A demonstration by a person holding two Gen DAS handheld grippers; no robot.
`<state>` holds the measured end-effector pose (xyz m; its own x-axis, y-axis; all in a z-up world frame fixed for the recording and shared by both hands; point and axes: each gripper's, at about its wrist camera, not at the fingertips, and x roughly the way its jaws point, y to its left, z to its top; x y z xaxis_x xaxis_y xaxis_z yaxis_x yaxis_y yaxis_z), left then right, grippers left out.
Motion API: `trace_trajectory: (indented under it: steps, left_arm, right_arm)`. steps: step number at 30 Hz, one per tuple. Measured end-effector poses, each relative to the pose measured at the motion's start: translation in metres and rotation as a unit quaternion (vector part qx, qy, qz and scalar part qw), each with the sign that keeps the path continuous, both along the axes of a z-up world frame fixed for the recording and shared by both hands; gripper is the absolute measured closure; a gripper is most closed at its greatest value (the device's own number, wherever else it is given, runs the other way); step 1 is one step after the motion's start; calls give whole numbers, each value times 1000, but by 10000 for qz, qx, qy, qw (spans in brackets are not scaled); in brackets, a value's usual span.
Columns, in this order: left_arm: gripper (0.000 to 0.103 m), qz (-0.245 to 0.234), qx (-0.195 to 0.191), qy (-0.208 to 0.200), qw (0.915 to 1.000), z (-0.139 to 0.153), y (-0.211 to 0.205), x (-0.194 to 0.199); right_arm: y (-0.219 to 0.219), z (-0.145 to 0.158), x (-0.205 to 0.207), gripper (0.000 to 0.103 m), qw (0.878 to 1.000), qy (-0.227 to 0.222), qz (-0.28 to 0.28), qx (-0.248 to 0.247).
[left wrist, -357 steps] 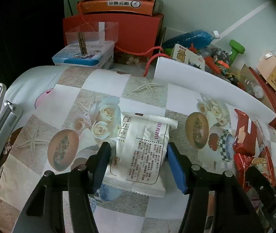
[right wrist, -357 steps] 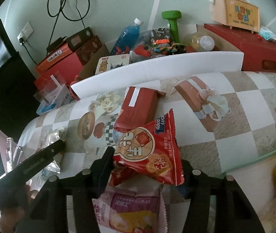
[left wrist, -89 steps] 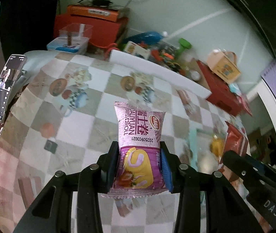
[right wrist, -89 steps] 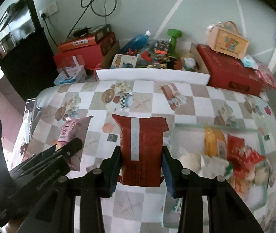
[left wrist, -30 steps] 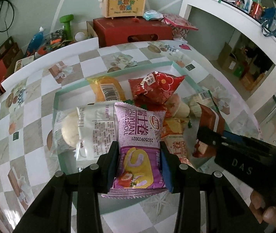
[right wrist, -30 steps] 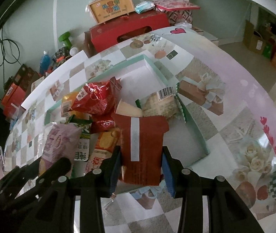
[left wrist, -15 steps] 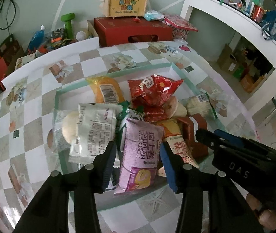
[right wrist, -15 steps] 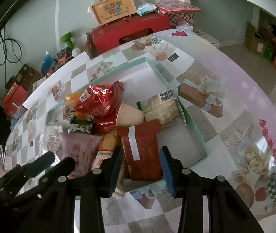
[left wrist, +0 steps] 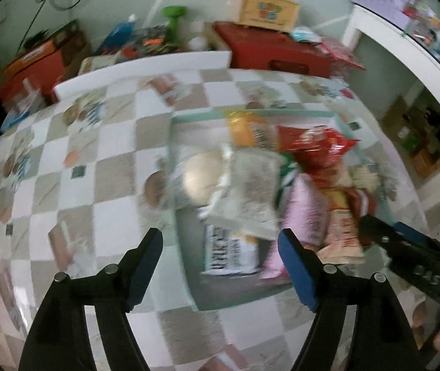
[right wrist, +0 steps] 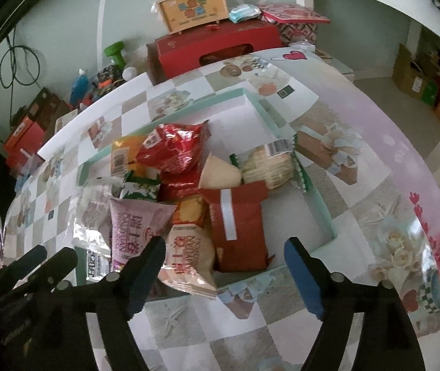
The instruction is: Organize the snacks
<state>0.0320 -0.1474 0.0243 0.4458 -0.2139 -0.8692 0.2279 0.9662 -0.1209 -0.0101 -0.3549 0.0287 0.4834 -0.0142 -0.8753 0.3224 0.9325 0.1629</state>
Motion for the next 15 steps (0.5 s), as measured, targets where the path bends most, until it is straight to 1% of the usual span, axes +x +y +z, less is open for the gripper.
trace_trajectory:
  steps: [1,3,5,8,9,11,12,13,15]
  left_arm:
    - [25,70,17,24,10000,-2,5,1]
    - [24,189,55,37,9998,-6,12,2]
    - [19,300,88,42,9995,-9,19,4]
    - [19,410,92,33,9991,-13,26,7]
    - [19,424,100,35,9990,-14,27,8]
    - [18,466,146,19,9988,-17,29,8]
    - [11,486,178,14,9987,-18,30,9]
    - [2,513,225,-2,9984,-20,30,10]
    - [0,587,321,-69,9977,-22,32,10]
  right_arm:
    - [2,0,0,14,10000,1,22,-19]
    - [6,-1,1,14,10000,8,77,-49]
    - [10,-2,3,14,9999,35,119,-69]
    - [13,-5,6,13,9998,77,167,-94]
    - [14,-6,6,12,9997,91,177,-104]
    - [15,-8,8,3,9997,109,180,-125]
    - [16,-8,8,0,9997,101,182,-134]
    - [16,-8,8,0,9997,88,191,-145]
    - [17,-9,9,0,9996,87,227,-150]
